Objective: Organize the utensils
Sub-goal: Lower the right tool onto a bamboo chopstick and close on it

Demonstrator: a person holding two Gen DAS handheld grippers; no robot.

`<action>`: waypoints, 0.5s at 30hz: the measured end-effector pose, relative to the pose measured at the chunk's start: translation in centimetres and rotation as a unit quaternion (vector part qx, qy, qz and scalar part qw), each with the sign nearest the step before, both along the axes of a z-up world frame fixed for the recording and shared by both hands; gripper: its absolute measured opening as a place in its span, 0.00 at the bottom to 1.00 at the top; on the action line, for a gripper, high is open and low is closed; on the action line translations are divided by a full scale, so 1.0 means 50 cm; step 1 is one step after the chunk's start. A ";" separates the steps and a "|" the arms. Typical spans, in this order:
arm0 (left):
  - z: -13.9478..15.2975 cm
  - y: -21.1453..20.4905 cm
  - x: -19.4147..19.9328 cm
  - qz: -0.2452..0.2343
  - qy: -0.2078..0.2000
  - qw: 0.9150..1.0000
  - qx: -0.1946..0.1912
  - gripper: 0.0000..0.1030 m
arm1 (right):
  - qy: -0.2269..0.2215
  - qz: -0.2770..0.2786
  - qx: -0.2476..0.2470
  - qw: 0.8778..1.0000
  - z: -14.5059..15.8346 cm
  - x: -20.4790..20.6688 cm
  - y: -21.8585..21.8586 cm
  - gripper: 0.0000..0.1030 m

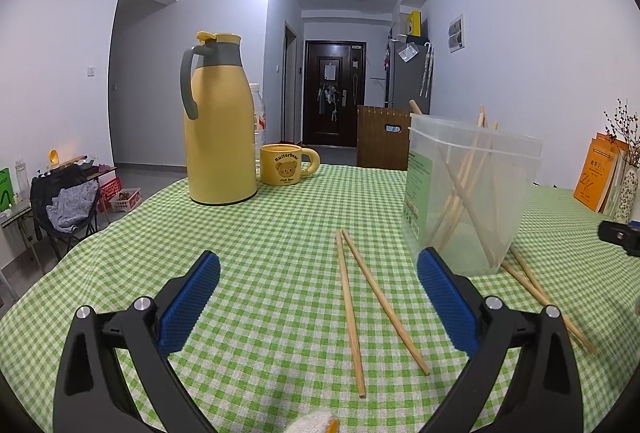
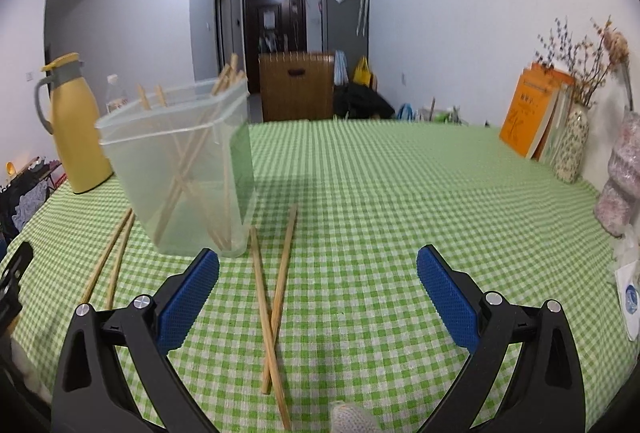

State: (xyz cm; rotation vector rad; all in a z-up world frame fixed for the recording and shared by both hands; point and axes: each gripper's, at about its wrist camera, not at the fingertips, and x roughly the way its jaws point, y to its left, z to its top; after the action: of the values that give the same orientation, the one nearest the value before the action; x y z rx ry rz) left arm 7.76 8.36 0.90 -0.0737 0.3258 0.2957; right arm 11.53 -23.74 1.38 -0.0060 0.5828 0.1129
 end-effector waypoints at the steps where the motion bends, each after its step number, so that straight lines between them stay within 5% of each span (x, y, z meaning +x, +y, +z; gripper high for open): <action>1: 0.000 0.000 0.000 0.000 0.000 1.000 0.000 0.93 | 0.008 -0.001 -0.001 1.000 -0.002 0.010 0.001 0.93; 15: -0.001 -0.001 0.002 -0.001 0.002 1.000 0.001 0.93 | 0.079 -0.018 0.014 0.997 -0.030 0.099 0.035 0.93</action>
State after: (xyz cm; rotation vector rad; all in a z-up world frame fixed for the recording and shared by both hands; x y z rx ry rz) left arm 7.84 8.30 0.87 -0.0714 0.3302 0.2947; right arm 16.49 -21.97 -0.14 0.0403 0.7390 0.0866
